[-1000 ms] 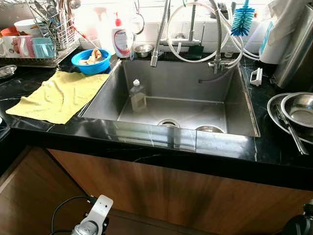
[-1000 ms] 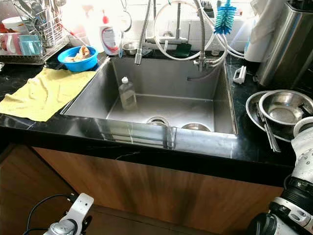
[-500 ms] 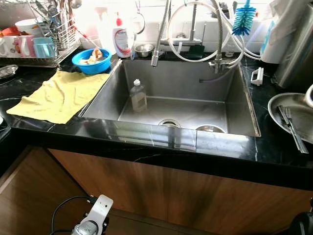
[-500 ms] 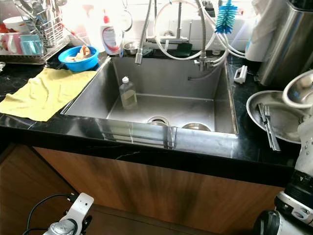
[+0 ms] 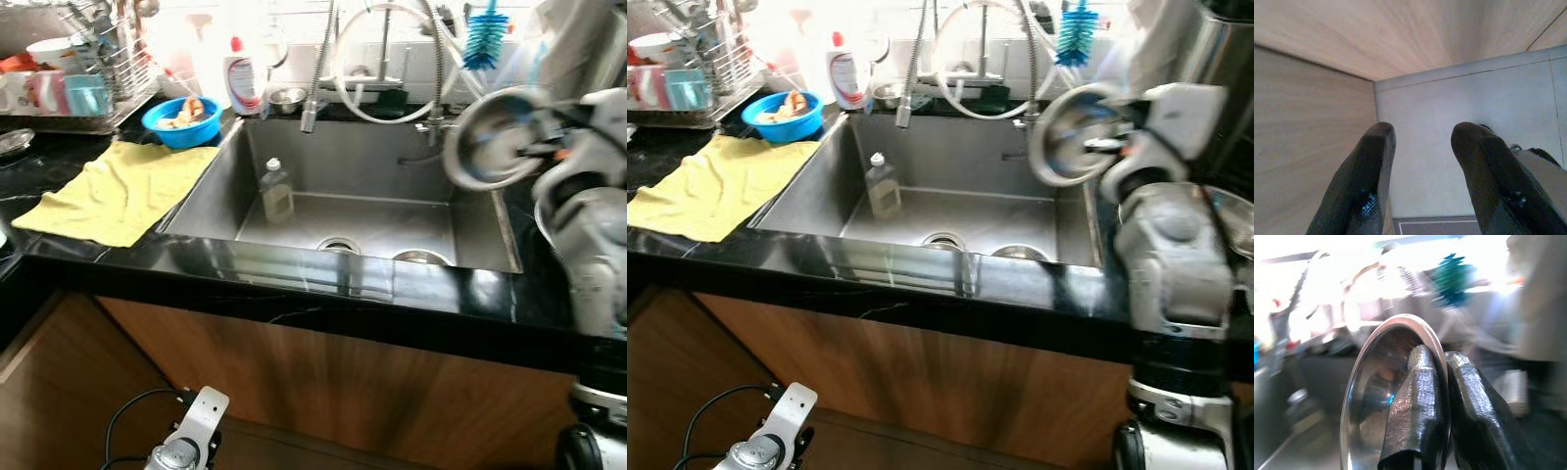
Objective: Kitchen organization
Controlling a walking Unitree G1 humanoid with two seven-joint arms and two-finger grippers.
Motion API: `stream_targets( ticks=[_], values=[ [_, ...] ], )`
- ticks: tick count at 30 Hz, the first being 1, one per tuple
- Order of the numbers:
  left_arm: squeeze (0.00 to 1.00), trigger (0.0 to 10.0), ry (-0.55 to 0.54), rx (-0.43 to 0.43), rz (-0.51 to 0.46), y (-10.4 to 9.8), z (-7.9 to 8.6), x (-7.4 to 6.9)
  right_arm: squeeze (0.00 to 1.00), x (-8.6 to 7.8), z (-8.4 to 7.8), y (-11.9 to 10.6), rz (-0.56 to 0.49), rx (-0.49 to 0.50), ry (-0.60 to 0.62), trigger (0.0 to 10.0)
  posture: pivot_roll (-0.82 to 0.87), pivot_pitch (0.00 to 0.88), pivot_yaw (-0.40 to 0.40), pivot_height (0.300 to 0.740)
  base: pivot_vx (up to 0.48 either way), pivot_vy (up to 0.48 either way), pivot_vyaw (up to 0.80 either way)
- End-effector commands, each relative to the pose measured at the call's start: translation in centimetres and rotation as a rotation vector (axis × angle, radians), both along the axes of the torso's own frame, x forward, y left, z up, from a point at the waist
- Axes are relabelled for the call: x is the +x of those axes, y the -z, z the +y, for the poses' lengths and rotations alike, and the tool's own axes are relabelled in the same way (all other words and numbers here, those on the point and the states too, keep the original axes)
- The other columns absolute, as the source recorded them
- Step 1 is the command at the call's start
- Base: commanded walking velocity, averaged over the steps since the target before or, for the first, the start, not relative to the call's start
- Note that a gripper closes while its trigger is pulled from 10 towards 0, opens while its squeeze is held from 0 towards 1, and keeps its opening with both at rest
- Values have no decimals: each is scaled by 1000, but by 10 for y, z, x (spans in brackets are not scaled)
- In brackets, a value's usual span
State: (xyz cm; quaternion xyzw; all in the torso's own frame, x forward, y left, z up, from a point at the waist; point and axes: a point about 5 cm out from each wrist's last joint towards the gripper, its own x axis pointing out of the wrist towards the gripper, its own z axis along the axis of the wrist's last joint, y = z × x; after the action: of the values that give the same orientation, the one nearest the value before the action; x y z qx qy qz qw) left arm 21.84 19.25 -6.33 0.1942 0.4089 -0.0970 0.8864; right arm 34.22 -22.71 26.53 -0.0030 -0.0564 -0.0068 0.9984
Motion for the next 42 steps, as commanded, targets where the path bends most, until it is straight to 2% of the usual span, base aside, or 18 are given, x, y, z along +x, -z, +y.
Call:
stream_targets(
  ticks=[1,3,7,10,17,18,24,26,27,28,29,36,37,39,40,42],
  values=[
    [0,10000,-22,10,7,1,7,-4,0,4,3,-2,-1,-17,-42,10000,-119,0,62,740,0,0,0],
    [0,10000,-24,12,10,2,7,-5,0,10,1,7,42,-65,-32,10000,-120,0,60,740,0,0,0],
    [0,10000,-25,11,11,2,7,-5,0,16,2,13,72,-84,-49,10000,-121,0,60,740,0,0,0],
    [0,10000,-28,5,17,3,5,-6,0,29,8,34,158,-176,-101,10000,-113,0,55,740,0,0,0],
    [0,10000,-34,1,18,4,5,-7,0,37,16,54,209,-157,-151,10000,-114,0,55,740,0,0,0],
    [0,10000,-34,1,20,4,5,-8,0,39,15,63,243,-173,-149,10000,-109,0,51,740,0,0,0],
    [0,10000,-34,1,25,5,5,-9,0,42,15,75,277,-177,-150,10000,-107,0,46,740,0,0,0],
    [0,10000,-35,0,26,5,6,-10,43,43,15,82,297,-177,-153,10000,-102,0,43,740,0,0,0],
    [0,10000,-35,-1,26,5,6,-10,369,43,15,84,304,-179,-152,10000,-102,0,43,740,0,0,0],
    [0,10000,-35,-1,26,5,6,-10,369,43,15,84,304,-179,-152,10000,-102,0,43,740,0,0,0],
    [0,10000,-36,0,26,5,6,-10,525,43,15,86,313,-177,-151,10000,-101,0,43,740,0,0,0],
    [0,10000,-33,1,28,5,6,-10,518,45,14,89,314,-174,-150,10000,-102,0,44,740,0,0,0],
    [0,10000,-32,2,27,5,6,-10,447,46,15,90,312,-180,-154,10000,-102,0,43,740,0,0,0],
    [0,10000,-32,2,27,5,6,-10,424,46,15,90,310,-183,-155,10000,-101,0,43,740,0,0,0],
    [0,10000,-32,2,26,5,6,-10,0,46,16,90,305,-184,-158,10000,-100,0,43,740,0,0,0],
    [0,10000,-34,2,25,5,6,-10,0,47,17,89,298,-188,-163,10000,-100,0,43,740,0,0,0]
  ],
)
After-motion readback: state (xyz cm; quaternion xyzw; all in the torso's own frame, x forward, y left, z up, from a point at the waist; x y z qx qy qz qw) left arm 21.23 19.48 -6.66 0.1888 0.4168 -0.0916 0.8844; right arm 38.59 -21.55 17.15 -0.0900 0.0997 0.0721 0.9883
